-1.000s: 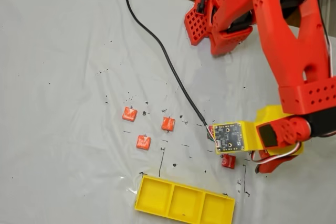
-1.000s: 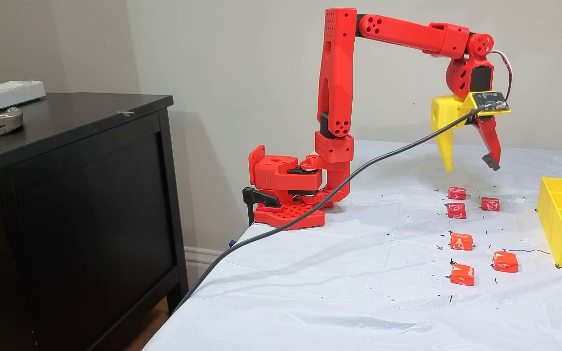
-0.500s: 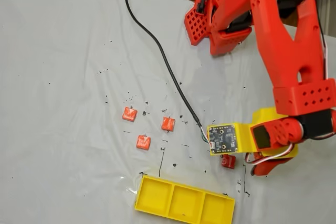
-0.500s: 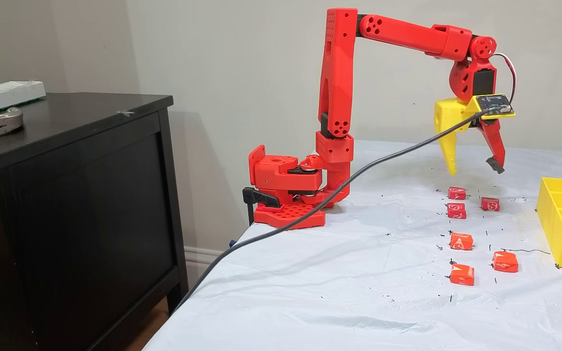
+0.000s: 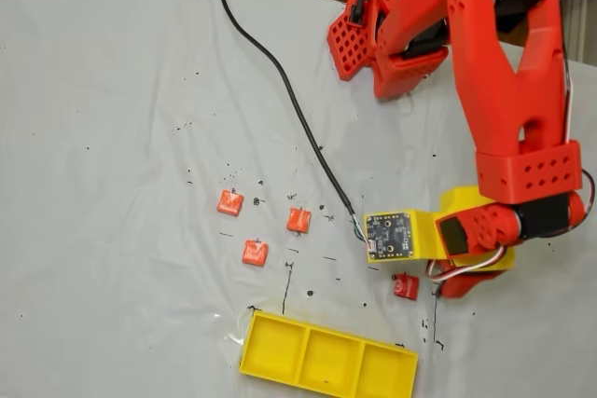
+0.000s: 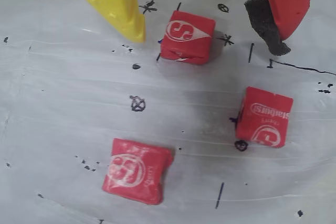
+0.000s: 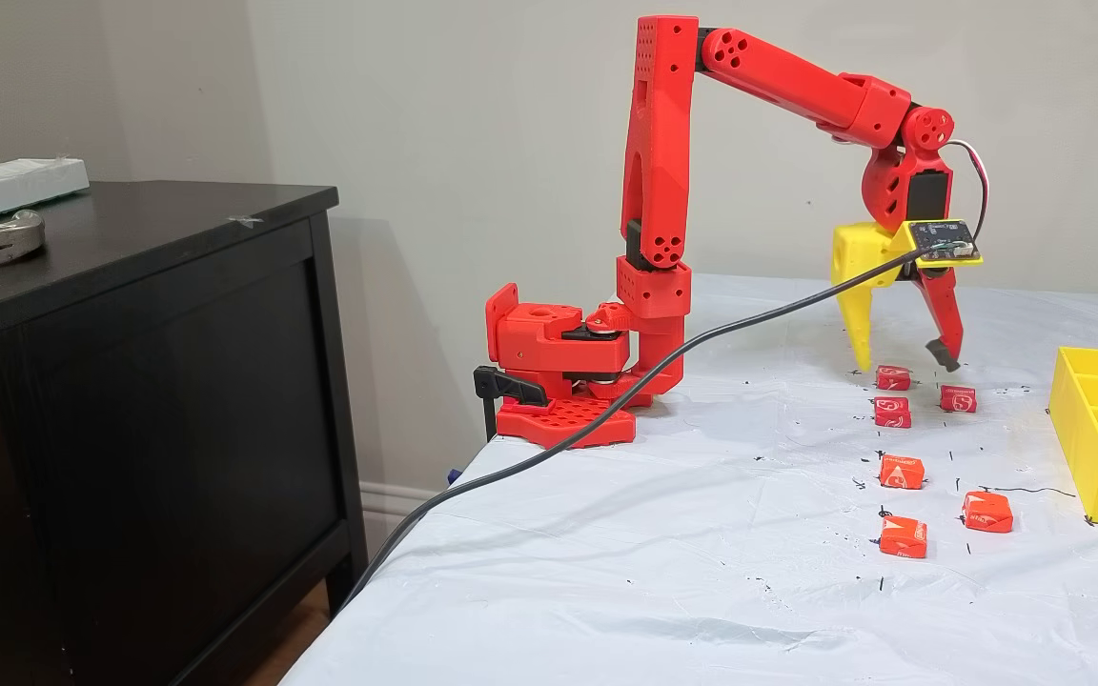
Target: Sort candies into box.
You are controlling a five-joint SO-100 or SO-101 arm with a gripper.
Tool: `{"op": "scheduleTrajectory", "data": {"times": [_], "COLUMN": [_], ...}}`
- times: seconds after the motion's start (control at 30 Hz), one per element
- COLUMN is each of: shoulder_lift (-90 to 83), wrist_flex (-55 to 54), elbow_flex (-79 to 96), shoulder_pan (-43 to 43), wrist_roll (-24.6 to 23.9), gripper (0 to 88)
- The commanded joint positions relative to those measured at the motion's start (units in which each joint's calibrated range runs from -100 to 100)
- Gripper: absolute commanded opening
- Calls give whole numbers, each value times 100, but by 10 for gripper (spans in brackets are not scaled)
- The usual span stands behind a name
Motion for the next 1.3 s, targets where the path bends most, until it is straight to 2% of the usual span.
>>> {"op": "scheduleTrajectory", "data": {"times": [0.0, 0.43, 0.83, 0.9, 0.93, 1.0, 1.03, 1.27], "shoulder_lift": [21, 149, 522, 607, 657, 717, 734, 768], "wrist_flex": [-156, -181, -287, -336, -402, -402, -386, -124], "elbow_flex": [-110, -46, -183, -192, -192, -310, -383, -665], "shoulder_pan": [-140, -348, -239, -267, -285, -276, -267, -221], "wrist_roll": [-49, -195, -142, -132, -117, -112, -83, -78], "gripper": [297, 295, 283, 236, 163, 122, 1, 1]}}
